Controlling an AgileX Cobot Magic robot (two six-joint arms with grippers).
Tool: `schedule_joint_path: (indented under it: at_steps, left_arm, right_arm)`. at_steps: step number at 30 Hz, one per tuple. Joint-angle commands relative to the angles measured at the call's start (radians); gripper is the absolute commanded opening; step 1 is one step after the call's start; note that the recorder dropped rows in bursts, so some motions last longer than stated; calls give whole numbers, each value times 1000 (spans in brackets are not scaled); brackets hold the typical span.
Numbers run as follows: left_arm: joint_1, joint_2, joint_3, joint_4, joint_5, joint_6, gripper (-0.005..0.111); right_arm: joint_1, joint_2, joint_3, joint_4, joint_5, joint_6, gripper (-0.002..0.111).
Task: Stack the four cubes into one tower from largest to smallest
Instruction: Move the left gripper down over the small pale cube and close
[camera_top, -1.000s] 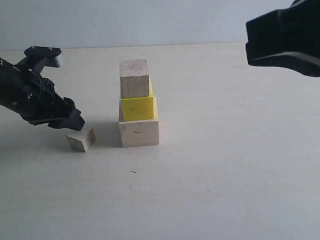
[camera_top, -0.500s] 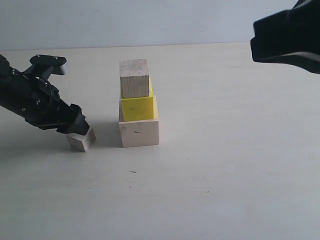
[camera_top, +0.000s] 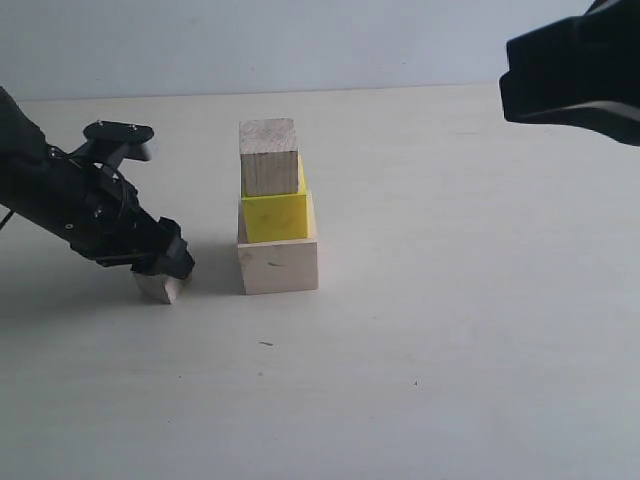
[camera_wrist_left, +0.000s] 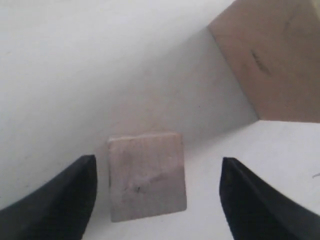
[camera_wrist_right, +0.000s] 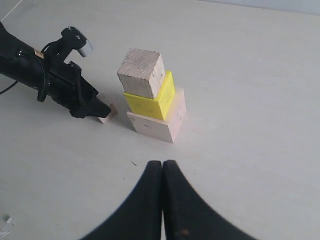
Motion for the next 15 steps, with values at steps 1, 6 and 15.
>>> schedule_joint_path:
  at_steps: [1, 6, 15]
  left_arm:
    - [-32, 20, -5, -11, -15, 38, 67]
    - [-36, 54, -5, -9, -29, 38, 67]
    - [-36, 67, -5, 9, -48, 31, 51]
  right_arm:
    - [3, -3, 4, -14, -13, -10, 0]
    - [3, -3, 4, -14, -10, -10, 0]
    - [3, -3, 4, -12, -7, -10, 0]
